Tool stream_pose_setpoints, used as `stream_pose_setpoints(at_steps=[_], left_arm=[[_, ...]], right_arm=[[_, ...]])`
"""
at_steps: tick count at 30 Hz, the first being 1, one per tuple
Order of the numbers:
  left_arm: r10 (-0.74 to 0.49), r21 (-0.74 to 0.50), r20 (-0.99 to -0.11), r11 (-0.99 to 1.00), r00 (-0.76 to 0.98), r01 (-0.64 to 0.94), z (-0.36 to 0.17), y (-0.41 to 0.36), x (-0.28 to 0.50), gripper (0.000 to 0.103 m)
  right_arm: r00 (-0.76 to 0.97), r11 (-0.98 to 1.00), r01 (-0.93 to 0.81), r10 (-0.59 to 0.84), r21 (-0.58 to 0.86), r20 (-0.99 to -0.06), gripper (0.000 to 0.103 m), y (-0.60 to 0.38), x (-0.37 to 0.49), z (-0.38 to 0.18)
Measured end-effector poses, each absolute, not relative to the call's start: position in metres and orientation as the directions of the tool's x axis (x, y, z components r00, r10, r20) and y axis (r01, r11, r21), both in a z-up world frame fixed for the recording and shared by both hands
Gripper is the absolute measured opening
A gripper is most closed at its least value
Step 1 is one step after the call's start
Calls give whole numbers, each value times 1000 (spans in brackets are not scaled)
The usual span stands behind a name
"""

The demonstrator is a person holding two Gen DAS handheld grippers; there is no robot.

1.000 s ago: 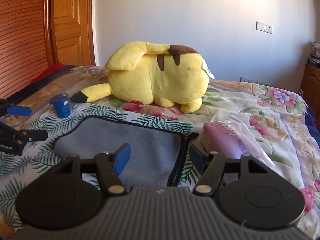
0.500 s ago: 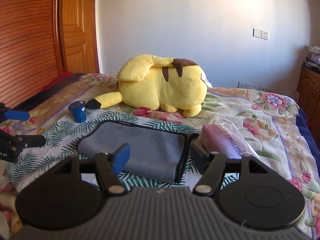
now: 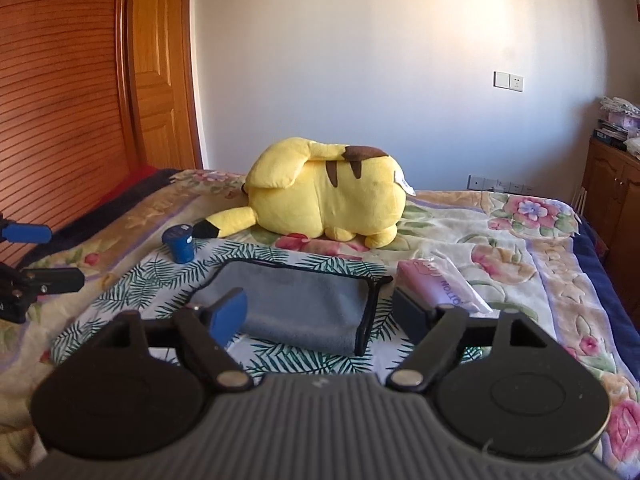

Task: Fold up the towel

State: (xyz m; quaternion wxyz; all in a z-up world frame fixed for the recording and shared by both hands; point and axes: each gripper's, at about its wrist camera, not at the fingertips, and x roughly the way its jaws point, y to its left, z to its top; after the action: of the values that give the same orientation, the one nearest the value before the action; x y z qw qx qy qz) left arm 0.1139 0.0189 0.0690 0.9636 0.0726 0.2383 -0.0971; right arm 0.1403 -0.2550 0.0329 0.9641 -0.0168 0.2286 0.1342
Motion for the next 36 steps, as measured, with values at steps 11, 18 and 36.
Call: stream_pose_setpoints(at_steps=[11,18,36], left_arm=[[-125,101,-453,977,883,190,89,16,79,103],[-112,105,-433,979,894,174,88,11,56,103],[-111,110,-442,978,890,176,33,2,1,103]], right_arm=[[892,972,-233,210,-9,-400,103,-262,96,46],[904,979,-205,189,1,-384,103,-267,75,49],[897,981,-191,192,43,-398,103,-253,30,17]])
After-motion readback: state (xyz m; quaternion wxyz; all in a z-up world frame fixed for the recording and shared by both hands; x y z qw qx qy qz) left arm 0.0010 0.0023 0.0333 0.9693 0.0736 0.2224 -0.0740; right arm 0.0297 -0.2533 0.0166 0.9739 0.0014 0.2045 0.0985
